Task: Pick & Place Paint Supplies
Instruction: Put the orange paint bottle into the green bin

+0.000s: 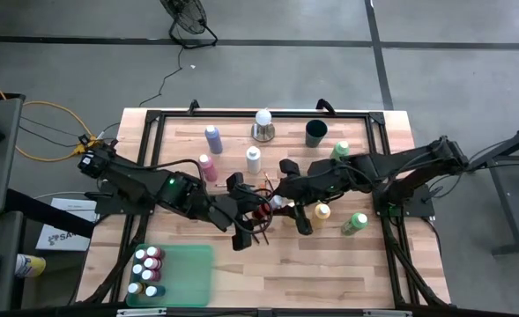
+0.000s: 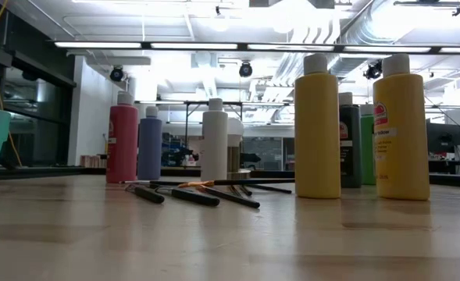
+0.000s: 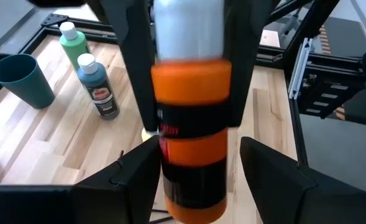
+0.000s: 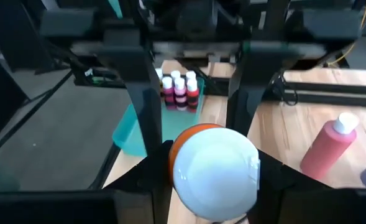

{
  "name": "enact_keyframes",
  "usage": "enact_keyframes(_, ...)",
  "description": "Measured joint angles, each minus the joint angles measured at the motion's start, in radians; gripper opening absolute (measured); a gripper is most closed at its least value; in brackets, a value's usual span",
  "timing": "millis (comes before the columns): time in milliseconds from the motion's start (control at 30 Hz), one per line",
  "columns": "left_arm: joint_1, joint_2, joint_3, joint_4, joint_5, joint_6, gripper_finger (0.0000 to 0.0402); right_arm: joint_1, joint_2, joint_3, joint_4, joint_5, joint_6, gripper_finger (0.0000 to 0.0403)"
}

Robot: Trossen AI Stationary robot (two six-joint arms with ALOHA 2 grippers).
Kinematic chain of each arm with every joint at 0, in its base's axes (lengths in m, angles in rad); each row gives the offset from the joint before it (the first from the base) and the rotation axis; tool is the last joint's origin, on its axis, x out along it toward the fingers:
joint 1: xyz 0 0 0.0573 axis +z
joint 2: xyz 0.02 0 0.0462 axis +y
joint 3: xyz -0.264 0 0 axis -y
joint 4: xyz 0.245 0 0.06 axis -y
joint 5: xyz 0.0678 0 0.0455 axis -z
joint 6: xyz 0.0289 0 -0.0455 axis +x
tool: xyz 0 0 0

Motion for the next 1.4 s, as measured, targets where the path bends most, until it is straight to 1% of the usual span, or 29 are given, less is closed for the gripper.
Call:
enact_keyframes(100,0.0,0.0,0.0,-0.003,0.0,-0.003,0.0178,0.0,-0.001,0.0,0.005,0.0,0.001,0.014)
enact_keyframes(267,0.0,0.0,0.0,-0.005,0.0,-0.004,0.0101,0.0,-0.001,0.0,0.006,0.0,0.01,0.0143)
enact_keyframes(467,0.0,0.0,0.0,-0.001,0.008,-0.008,0.0099,0.001,-0.004,0.0,0.003,-0.004,0.067,0.0145)
enact_keyframes(600,0.0,0.001,0.001,0.024,-0.025,-0.001,0.0099,0.0,-0.04,0.0,-0.018,0.006,0.089,0.0145)
enact_keyframes(700,0.002,0.002,0.002,0.056,-0.05,0.016,0.0098,0.007,-0.081,-0.001,-0.048,0.036,0.12,0.0145)
enact_keyframes(900,0.005,0.005,0.001,0.191,-0.06,0.117,0.0098,0.052,-0.14,-0.001,-0.083,0.128,0.132,0.0146)
enact_keyframes(1067,0.011,0.004,-0.001,0.301,-0.07,0.218,0.0098,0.08,-0.128,0.0,-0.001,0.146,0.128,0.0146)
enact_keyframes(1267,0.019,-0.005,-0.001,0.355,-0.06,0.266,0.0098,0.094,-0.084,0.001,0.141,0.145,0.106,0.0147)
enact_keyframes(1400,0.02,-0.006,-0.001,0.398,-0.057,0.298,0.0098,0.099,-0.08,0.001,0.204,0.14,0.097,0.0147)
